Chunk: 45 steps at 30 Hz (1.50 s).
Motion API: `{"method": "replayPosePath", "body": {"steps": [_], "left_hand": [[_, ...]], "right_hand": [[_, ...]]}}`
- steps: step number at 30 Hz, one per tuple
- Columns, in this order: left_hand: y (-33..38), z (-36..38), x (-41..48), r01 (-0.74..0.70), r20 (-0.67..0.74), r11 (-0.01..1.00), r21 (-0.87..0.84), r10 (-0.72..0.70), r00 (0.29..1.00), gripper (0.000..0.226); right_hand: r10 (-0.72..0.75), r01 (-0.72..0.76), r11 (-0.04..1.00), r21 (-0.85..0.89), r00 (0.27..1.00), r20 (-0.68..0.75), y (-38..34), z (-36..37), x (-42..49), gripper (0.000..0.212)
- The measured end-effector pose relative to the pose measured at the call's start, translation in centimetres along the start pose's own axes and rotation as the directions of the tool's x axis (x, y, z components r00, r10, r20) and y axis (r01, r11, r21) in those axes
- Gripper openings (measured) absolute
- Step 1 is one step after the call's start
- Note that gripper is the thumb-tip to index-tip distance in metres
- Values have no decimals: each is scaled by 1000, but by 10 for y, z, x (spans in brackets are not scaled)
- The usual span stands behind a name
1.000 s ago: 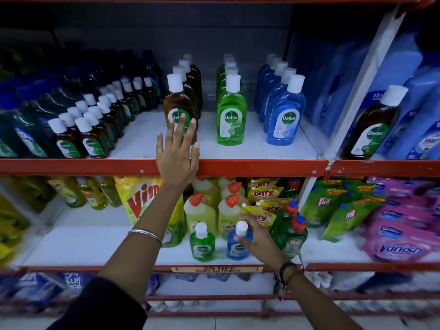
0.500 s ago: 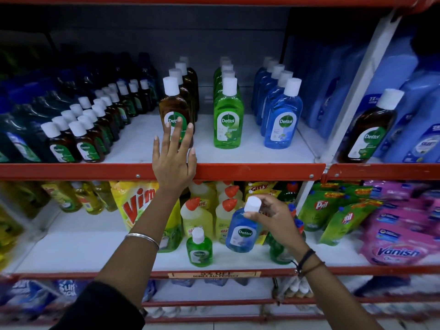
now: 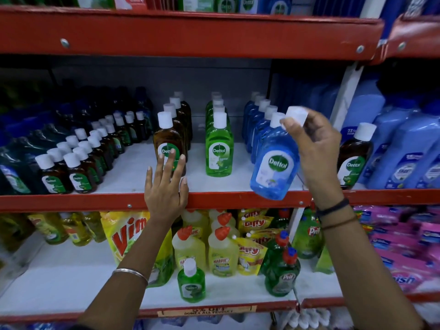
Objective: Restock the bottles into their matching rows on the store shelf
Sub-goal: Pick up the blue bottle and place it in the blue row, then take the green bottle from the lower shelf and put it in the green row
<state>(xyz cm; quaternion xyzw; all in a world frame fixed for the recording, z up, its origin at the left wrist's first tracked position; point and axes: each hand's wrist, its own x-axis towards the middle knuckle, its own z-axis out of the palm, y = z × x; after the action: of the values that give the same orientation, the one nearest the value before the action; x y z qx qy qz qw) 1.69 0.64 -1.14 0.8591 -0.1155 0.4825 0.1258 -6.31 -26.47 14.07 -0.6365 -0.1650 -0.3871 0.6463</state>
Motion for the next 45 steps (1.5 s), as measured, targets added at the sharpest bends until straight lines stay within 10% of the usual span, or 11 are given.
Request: {"method": "replayPosePath", "body": {"steps": [26,30,35,39,45], "left_hand": [[-2,-1,-1,-37,-17,999,13,37,999,50],[-14,-5,-2,-70,-18,997,26,70,997,52],[-23,-7,0,-129,-15,991,30,129,992,50],[-22,-4,0,-124,-31,992,33,125,992,49],[-23,-4,-2,-111,-38,993,31,112,993,49]], "right_hand": [[91,-129,876,-465,990,-103,67,-15,6,60],[-50,-29,883,-468,987,-155,52,4,-45,45],[136,-128,935,-329,991,0,63,37,-132,23],[367,-280,909,-309,891,269,96,53,-194,29],[610,-360,790,-496,547,573,152,71,-253,47]]}}
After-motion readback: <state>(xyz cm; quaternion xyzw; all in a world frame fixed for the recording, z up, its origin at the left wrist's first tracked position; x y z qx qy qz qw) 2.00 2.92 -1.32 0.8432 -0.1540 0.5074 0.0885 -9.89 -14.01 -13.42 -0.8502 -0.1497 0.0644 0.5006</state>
